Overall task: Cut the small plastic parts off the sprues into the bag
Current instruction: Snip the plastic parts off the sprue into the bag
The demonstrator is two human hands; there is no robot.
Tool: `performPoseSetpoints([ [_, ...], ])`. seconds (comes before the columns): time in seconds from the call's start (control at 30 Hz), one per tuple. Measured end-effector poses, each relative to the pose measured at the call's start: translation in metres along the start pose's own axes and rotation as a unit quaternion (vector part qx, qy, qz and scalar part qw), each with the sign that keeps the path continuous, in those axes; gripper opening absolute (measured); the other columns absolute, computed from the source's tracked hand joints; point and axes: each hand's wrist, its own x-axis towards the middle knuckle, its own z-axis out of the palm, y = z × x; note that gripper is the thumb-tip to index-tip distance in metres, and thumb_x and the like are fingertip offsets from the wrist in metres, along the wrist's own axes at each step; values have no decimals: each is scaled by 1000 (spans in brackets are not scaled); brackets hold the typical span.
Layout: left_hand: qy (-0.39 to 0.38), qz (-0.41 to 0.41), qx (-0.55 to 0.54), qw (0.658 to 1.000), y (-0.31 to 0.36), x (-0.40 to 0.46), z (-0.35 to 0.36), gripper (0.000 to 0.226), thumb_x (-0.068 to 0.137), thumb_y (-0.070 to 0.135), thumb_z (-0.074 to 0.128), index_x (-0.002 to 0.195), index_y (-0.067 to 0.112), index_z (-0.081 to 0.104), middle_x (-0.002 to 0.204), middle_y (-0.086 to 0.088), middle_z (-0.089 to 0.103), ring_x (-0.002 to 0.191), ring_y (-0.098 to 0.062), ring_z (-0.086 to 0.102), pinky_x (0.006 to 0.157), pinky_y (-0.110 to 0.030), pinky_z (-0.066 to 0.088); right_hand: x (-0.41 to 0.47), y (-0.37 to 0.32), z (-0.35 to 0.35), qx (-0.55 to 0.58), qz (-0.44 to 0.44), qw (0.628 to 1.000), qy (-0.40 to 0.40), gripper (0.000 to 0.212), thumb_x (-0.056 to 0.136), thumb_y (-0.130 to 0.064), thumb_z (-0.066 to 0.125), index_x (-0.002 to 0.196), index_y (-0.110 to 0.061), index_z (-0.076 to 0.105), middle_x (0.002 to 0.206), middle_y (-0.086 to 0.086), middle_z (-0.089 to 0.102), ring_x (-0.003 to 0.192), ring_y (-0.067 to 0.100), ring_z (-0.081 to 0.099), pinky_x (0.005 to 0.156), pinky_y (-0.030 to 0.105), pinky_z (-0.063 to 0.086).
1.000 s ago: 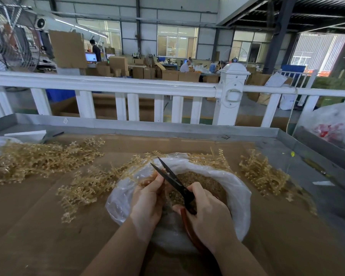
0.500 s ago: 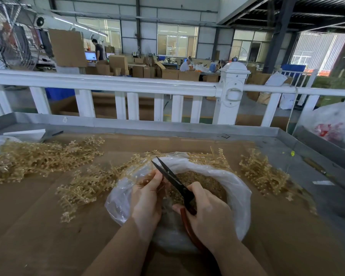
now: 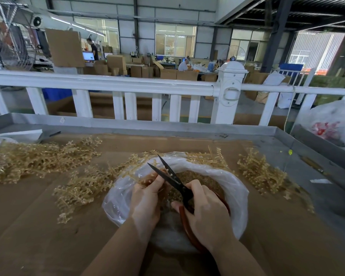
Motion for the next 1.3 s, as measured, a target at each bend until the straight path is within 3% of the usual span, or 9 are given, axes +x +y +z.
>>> performPoseSetpoints([
  [0.07, -6, -3, -4, 1000, 0, -1, 0, 6, 86, -1, 59, 84, 0, 65, 78, -12, 74, 72, -21, 72, 66, -31, 54, 0, -1, 0, 3, -1, 1000, 0, 41, 83, -58, 51, 101, -21, 52, 89, -6, 59, 84, 13, 58, 72, 30, 51],
  [0.33, -7, -9, -22, 1000, 1, -2, 0, 5, 86, -3, 59, 86, 2, 62, 73, -10, 73, 67, -18, 72, 56, -26, 57, 0, -1, -1, -8, -6, 1000, 5, 38, 82, -54, 61, 98, -21, 53, 79, -7, 60, 72, 10, 59, 61, 24, 50],
  [0.5, 13, 8, 11, 1000, 0, -1, 1, 11, 87, -3, 60, 79, 1, 66, 70, -12, 72, 62, -19, 71, 51, -25, 56, -1, 0, 1, -2, 0, 1000, 22, 35, 80, -51, 66, 97, -22, 55, 82, -8, 61, 76, 11, 59, 64, 25, 51],
  [0.63, 18, 25, 35, 999, -1, -3, 2, 12, 85, -1, 62, 74, 3, 65, 64, -9, 71, 58, -17, 70, 47, -23, 53, 0, 2, 1, 3, 4, 1000, 15, 35, 81, -50, 62, 98, -21, 54, 86, -5, 61, 82, 15, 59, 69, 32, 52],
  [0.8, 16, 14, 44, 999, -2, 0, -1, 5, 84, 1, 64, 80, 2, 67, 73, -12, 73, 67, -21, 72, 50, -24, 54, 0, 1, 2, 0, -3, 1000, 20, 36, 81, -53, 62, 96, -21, 53, 81, -7, 60, 75, 11, 59, 64, 23, 50],
  [1.07, 13, -5, -30, 999, 0, 2, -1, 15, 84, -6, 61, 78, 6, 55, 62, -3, 68, 55, -12, 67, 49, -21, 53, 1, 3, 2, 7, -10, 1000, 0, 49, 82, -61, 49, 103, -18, 54, 83, -4, 63, 75, 15, 61, 65, 30, 53],
  [1.23, -2, -41, -30, 999, 2, 2, -1, 12, 88, -4, 56, 83, 7, 54, 79, -8, 66, 67, -16, 66, 64, -28, 54, 0, 1, 0, 0, -17, 1000, 11, 40, 81, -58, 58, 94, -20, 53, 75, -8, 60, 66, 10, 58, 57, 24, 50],
  [1.3, -7, -47, -26, 999, 4, 1, 0, 13, 89, -3, 54, 98, 7, 55, 94, -14, 64, 77, -20, 63, 72, -31, 49, 0, 0, -1, 2, -15, 1000, 20, 39, 80, -58, 58, 92, -21, 54, 74, -10, 59, 65, 8, 57, 56, 20, 48],
])
